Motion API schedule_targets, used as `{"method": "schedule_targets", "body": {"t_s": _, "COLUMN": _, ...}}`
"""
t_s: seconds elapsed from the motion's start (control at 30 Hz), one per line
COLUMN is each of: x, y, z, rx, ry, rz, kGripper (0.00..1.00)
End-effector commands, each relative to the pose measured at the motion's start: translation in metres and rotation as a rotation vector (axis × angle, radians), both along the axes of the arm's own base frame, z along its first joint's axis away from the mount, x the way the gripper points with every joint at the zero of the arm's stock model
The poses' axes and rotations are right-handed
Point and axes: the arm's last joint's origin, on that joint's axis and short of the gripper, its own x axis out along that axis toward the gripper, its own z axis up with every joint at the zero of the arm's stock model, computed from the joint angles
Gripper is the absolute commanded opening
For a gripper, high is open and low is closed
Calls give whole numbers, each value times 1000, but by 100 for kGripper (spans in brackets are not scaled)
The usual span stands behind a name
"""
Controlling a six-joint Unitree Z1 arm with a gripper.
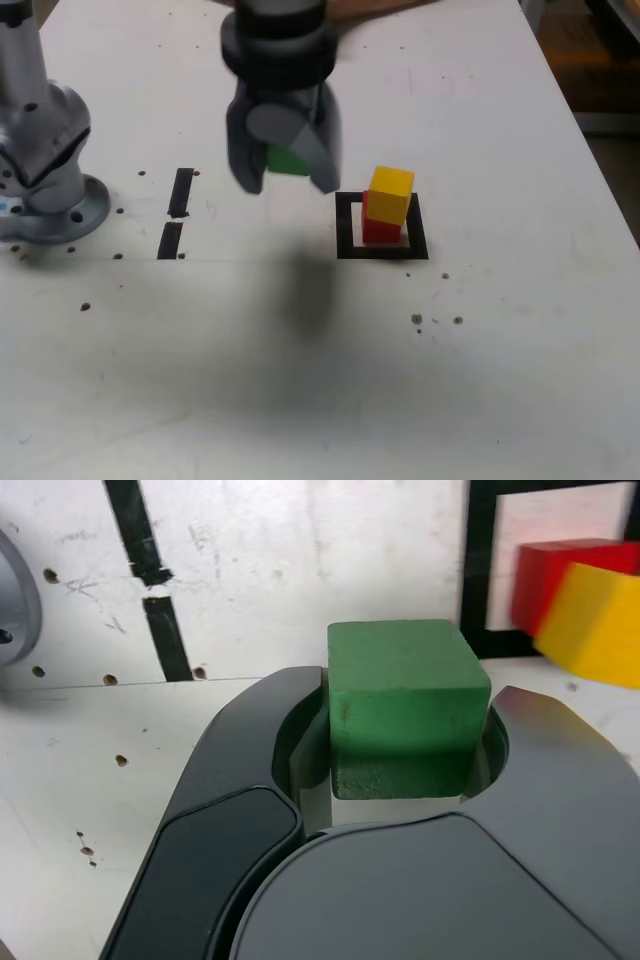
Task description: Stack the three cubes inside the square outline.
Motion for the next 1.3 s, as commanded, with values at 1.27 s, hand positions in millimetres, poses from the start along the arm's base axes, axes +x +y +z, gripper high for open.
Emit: {"method": "schedule_targets", "body": {"t_s": 1.27, "x": 89, "y": 8, "z": -15, "rx": -69, "ry": -19, "rz": -83, "kGripper": 38}}
